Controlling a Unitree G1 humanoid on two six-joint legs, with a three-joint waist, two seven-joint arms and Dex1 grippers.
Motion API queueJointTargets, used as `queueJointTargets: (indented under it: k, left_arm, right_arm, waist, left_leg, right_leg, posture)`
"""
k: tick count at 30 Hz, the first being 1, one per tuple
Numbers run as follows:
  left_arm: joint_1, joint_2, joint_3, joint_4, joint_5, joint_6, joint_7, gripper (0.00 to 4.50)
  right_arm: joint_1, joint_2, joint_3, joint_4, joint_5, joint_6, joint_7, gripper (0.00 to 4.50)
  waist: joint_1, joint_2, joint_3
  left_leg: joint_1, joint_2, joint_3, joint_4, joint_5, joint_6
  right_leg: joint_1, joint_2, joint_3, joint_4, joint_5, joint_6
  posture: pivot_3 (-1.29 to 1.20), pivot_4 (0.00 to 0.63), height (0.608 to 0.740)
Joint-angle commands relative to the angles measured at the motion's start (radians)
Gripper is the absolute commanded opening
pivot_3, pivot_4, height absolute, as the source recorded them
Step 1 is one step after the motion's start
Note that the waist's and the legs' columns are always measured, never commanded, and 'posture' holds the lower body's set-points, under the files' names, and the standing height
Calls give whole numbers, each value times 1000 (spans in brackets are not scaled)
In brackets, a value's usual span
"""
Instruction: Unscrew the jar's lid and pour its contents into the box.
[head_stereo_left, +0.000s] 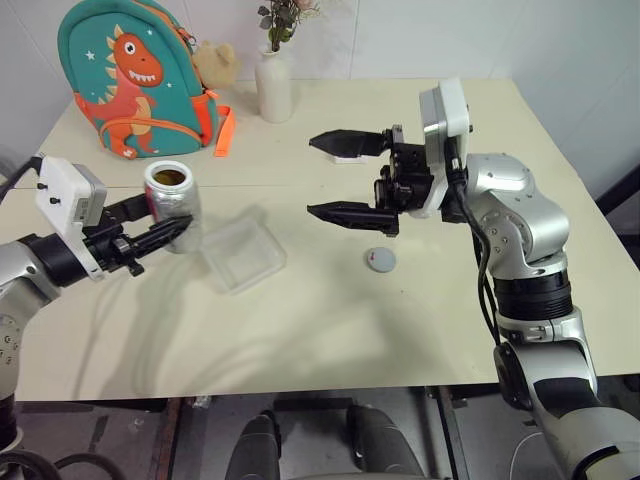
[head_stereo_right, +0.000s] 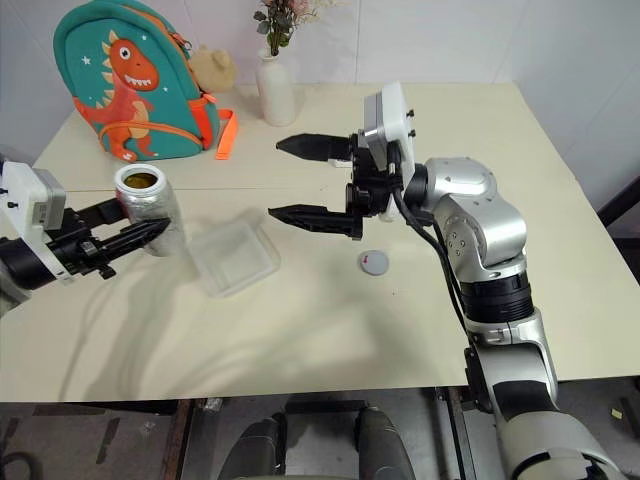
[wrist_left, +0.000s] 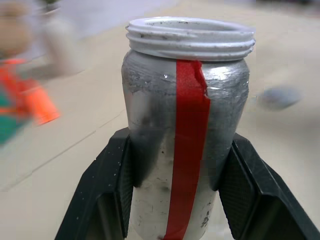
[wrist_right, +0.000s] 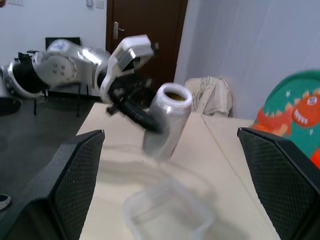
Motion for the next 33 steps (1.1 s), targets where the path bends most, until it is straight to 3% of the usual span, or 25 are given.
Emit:
queueJointTargets:
  k: [1, 11, 16, 29, 32, 33]
  left_arm:
    - [9, 70, -33, -42, 137, -79, 24, 1965]
    - [112, 46, -82, -34, 268, -203, 8, 1965]
    - [113, 51, -122, 6, 334, -261, 3, 1965]
    - [4, 66, -235, 53, 492, -368, 11, 1965]
    - [-44, 121, -300, 91, 653, -474, 57, 1965]
    - [-65, 174, -347, 112, 786, -590, 113, 1965]
  right_arm:
    - [18, 19, -6, 3, -3, -26, -10, 4480]
    - [13, 59, -3, 65, -43, -108, -13, 4480]
    - [24, 11, 50, 80, -111, -173, 70, 4480]
    - [50, -26, 90, 132, -192, -219, 134, 4480]
    - [53, -18, 82, 132, -185, -206, 123, 4480]
    - [55, -15, 80, 131, -183, -201, 117, 4480]
  waist:
    - [0, 0, 0]
    - [-3, 0, 0]
    - [-2, 0, 0]
    - [-2, 0, 0]
    - [-2, 0, 0]
    - [-2, 0, 0]
  left_leg:
    - [0, 0, 0, 0, 0, 0]
    - [0, 1, 3, -3, -1, -1]
    - [0, 1, 4, -2, -1, -1]
    - [0, 1, 4, -2, -1, -1]
    - [0, 1, 4, -2, -1, 0]
    - [0, 1, 4, -2, -1, -1]
  right_leg:
    - [0, 0, 0, 0, 0, 0]
    - [-3, 0, 1, -1, -1, -1]
    - [-3, 0, 1, -1, -1, -1]
    - [-2, 0, 1, 0, 0, -1]
    - [-2, 0, 1, 1, 0, -1]
    - [-3, 0, 1, 1, 0, -1]
  posture:
    - [0, 150, 740]
    - [0, 150, 740]
    - [0, 150, 740]
    - [0, 150, 740]
    - [0, 150, 740]
    - [0, 150, 740]
